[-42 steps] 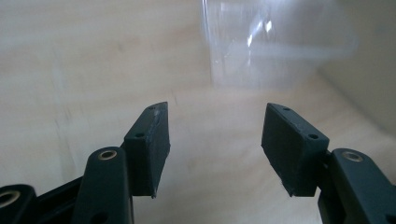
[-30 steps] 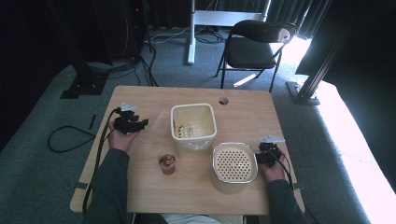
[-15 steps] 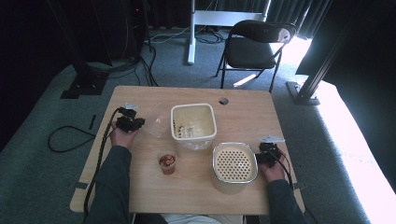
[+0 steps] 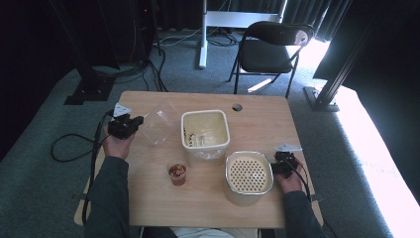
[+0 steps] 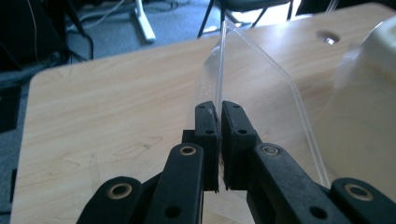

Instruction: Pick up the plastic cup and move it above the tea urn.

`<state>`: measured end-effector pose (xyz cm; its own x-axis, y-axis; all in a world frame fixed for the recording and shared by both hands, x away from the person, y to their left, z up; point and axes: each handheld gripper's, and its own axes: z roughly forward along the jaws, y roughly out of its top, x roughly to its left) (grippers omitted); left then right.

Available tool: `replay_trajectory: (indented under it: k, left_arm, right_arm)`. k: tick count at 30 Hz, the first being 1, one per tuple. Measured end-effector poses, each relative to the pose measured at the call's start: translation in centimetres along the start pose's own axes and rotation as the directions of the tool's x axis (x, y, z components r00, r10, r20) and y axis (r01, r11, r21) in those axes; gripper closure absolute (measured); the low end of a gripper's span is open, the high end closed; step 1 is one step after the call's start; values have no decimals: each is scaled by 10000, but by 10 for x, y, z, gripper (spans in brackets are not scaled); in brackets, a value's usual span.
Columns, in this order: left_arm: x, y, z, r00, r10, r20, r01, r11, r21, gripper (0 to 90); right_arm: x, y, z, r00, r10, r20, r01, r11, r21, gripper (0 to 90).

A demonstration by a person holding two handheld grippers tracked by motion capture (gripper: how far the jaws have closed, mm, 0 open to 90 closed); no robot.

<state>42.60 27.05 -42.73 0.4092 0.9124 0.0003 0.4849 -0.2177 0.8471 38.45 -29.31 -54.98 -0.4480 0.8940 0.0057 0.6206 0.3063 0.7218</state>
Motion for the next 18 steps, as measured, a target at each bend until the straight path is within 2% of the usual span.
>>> replay_trajectory:
  k: [8,13,18]
  left_arm:
    - [0,11,-24,9997,-91,242,104,9984,-552,876]
    - [-5,22,-34,9991,76,415,-40,9964,-851,877]
    - [-14,44,-51,9979,449,469,-384,9907,-1302,878]
  right_arm:
    - [0,0,0,10000,3,4,-3,10000,-1,124]
    - [0,0,0,10000,12,4,-12,10000,-1,124]
    - [0,0,0,10000,9,13,-9,10000,2,124]
